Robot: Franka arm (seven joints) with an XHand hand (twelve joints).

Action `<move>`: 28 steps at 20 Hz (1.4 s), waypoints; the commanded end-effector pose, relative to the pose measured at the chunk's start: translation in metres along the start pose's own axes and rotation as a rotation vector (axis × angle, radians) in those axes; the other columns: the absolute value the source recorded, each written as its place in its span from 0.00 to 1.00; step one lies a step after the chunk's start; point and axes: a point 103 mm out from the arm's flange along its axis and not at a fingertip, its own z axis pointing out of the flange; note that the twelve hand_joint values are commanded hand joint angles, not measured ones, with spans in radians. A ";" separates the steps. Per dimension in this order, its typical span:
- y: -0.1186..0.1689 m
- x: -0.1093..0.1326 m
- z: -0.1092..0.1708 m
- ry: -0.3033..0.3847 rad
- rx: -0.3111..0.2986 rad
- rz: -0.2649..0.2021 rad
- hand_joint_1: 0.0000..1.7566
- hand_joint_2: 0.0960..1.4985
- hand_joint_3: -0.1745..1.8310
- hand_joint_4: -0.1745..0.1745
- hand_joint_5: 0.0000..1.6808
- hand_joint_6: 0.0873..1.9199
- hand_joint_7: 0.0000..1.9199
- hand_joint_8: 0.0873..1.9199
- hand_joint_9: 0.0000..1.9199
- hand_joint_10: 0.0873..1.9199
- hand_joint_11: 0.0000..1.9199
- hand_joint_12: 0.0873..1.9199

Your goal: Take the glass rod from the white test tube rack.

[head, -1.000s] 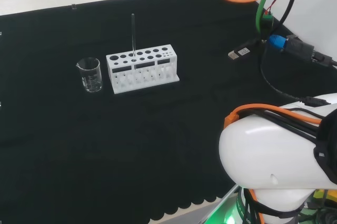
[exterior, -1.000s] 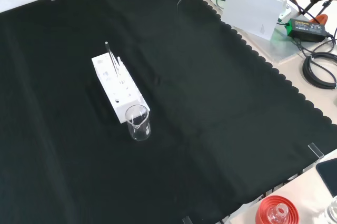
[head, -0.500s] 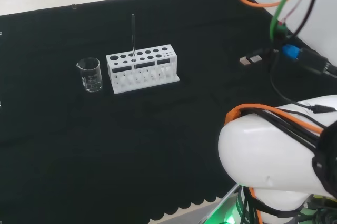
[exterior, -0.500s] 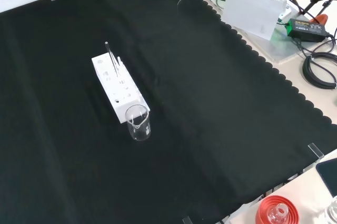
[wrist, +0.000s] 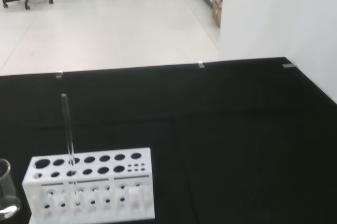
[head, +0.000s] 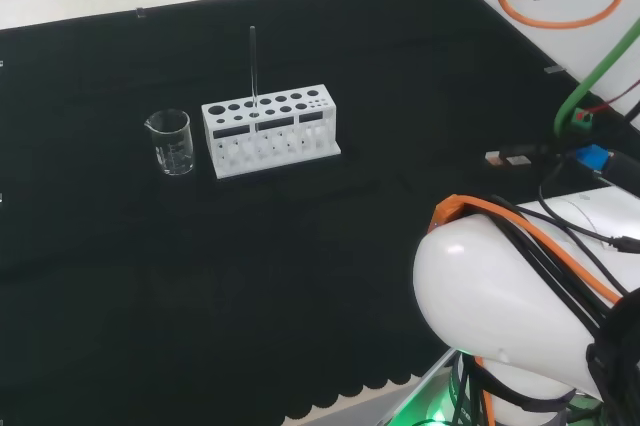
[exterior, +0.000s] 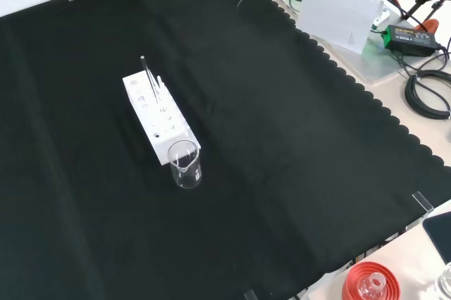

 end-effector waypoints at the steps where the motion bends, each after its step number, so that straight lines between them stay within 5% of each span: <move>1: -0.005 -0.005 0.020 -0.012 0.065 0.027 0.33 0.55 0.27 0.09 0.16 0.00 0.06 0.38 0.14 0.42 0.09 0.73; 19: 0.002 -0.019 0.039 0.031 0.059 -0.020 0.35 0.54 0.28 0.09 0.18 0.00 0.09 0.39 0.20 0.41 0.16 0.70; 28: 0.027 0.007 0.048 0.020 0.068 -0.078 0.38 0.52 0.29 0.09 0.21 0.00 0.12 0.39 0.22 0.40 0.18 0.69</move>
